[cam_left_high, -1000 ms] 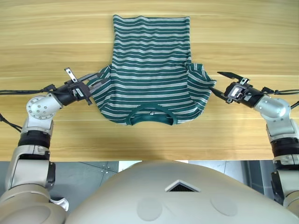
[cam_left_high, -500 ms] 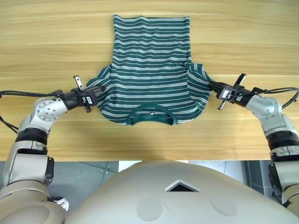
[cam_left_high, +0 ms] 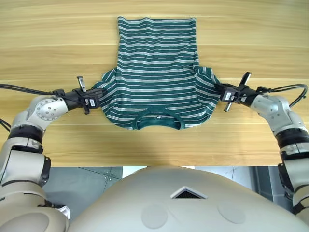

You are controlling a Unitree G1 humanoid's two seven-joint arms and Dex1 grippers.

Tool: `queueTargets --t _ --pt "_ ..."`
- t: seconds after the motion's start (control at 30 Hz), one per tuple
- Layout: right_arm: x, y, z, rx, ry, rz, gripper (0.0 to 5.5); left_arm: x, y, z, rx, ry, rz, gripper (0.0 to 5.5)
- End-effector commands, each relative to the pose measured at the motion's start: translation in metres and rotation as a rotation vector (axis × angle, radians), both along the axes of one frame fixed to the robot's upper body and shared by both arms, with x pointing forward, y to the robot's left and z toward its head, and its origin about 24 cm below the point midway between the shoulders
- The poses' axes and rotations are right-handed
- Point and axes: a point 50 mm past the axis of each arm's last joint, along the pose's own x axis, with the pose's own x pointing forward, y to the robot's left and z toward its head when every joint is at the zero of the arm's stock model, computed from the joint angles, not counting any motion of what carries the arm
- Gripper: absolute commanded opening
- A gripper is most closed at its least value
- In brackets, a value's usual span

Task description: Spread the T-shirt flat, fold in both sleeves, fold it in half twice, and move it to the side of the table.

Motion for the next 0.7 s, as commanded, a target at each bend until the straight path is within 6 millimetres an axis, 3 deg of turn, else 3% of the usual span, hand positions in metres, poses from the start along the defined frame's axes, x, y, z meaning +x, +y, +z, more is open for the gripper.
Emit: queueTargets --t 0.03,0.2,0.33,0.5,0.7 --pt "-0.038 -0.011 -0.023 -0.089 0.238 0.033 0.01 -0.022 0.007 -0.029 0.139 0.163 -0.02 0.0" --pt "-0.047 -0.019 -0.021 -0.108 0.279 0.008 0.01 -0.02 0.003 -0.029 0.139 0.155 -0.046 0.0" --pt "-0.037 -0.02 -0.02 -0.105 0.228 -0.029 0.01 -0.019 -0.002 -0.031 0.113 0.122 -0.052 0.0" --pt "-0.018 -0.023 -0.013 -0.103 0.109 -0.099 0.01 -0.006 -0.009 -0.016 0.025 0.021 -0.032 0.0" --pt "-0.015 -0.03 -0.015 -0.101 0.066 -0.161 0.01 0.017 -0.009 0.01 -0.038 -0.106 0.025 0.0"
